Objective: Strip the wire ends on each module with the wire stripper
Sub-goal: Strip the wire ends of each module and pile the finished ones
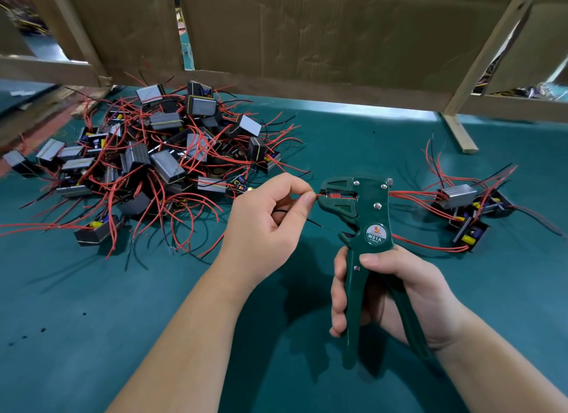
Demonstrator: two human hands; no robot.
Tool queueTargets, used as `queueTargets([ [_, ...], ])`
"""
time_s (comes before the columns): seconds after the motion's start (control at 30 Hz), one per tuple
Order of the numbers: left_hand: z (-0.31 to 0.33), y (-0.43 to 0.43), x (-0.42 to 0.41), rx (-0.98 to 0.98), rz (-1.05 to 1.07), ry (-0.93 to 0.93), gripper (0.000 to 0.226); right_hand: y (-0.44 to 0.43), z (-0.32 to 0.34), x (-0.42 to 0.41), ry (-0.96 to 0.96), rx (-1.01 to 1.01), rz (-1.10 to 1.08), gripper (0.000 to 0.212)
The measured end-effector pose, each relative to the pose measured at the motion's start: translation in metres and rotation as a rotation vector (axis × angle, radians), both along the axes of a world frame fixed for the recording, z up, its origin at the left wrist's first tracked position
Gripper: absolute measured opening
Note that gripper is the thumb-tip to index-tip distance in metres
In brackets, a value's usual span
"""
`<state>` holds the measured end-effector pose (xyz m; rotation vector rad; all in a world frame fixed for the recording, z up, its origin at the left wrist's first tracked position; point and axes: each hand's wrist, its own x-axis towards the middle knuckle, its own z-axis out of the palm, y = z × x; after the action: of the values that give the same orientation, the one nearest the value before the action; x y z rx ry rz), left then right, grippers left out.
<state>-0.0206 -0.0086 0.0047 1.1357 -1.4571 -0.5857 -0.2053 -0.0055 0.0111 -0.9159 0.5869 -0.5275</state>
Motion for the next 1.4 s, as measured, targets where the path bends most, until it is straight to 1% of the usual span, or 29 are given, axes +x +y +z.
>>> queueTargets([
  [0.27,0.000,-0.001,0.002,-0.028,0.031,-0.072,0.014,-0.001,-0.001,0.001,-0.006,0.013,0.008,0.041],
  [0.37,-0.001,-0.002,0.001,-0.029,0.031,-0.086,0.013,0.001,-0.002,0.002,0.004,0.032,-0.020,0.043],
  [0.43,-0.003,-0.003,0.002,-0.023,0.030,-0.114,0.009,0.004,-0.003,0.005,0.022,0.038,-0.054,0.040],
  [0.47,-0.005,-0.004,0.004,0.001,0.022,-0.127,0.008,0.006,-0.003,0.008,0.038,0.041,-0.077,0.035],
  [0.53,-0.009,-0.005,0.008,0.086,-0.001,-0.180,0.014,0.007,-0.002,0.013,0.080,0.072,-0.152,0.027],
  [0.6,-0.013,-0.007,0.009,0.163,-0.019,-0.267,0.022,0.003,-0.002,0.016,0.106,0.140,-0.233,0.028],
  [0.67,-0.016,-0.008,0.008,0.196,-0.023,-0.306,0.029,-0.002,0.001,0.016,0.070,0.184,-0.248,0.032],
  [0.77,-0.016,-0.008,0.009,0.173,0.015,-0.243,0.028,-0.009,0.000,0.011,-0.076,0.170,-0.270,0.031],
  [0.87,-0.014,-0.010,0.012,0.203,0.105,-0.158,0.016,-0.012,-0.002,0.003,-0.157,0.159,-0.276,0.037],
  [0.93,-0.014,-0.013,0.013,0.253,0.130,-0.049,0.010,-0.013,-0.003,-0.002,-0.144,0.175,-0.266,0.042],
  [1.07,-0.011,-0.015,0.011,0.284,0.115,0.094,0.017,-0.012,-0.003,-0.001,-0.034,0.271,-0.182,0.041],
  [1.17,-0.009,-0.014,0.011,0.286,0.105,0.172,0.016,-0.009,-0.004,0.003,0.018,0.295,-0.082,0.041],
  [1.27,-0.007,-0.013,0.011,0.279,0.088,0.216,0.015,-0.006,-0.005,0.006,-0.021,0.304,0.007,0.037],
  [1.4,-0.004,-0.012,0.009,0.281,0.066,0.228,0.014,-0.005,-0.004,0.006,-0.109,0.260,0.063,0.047],
])
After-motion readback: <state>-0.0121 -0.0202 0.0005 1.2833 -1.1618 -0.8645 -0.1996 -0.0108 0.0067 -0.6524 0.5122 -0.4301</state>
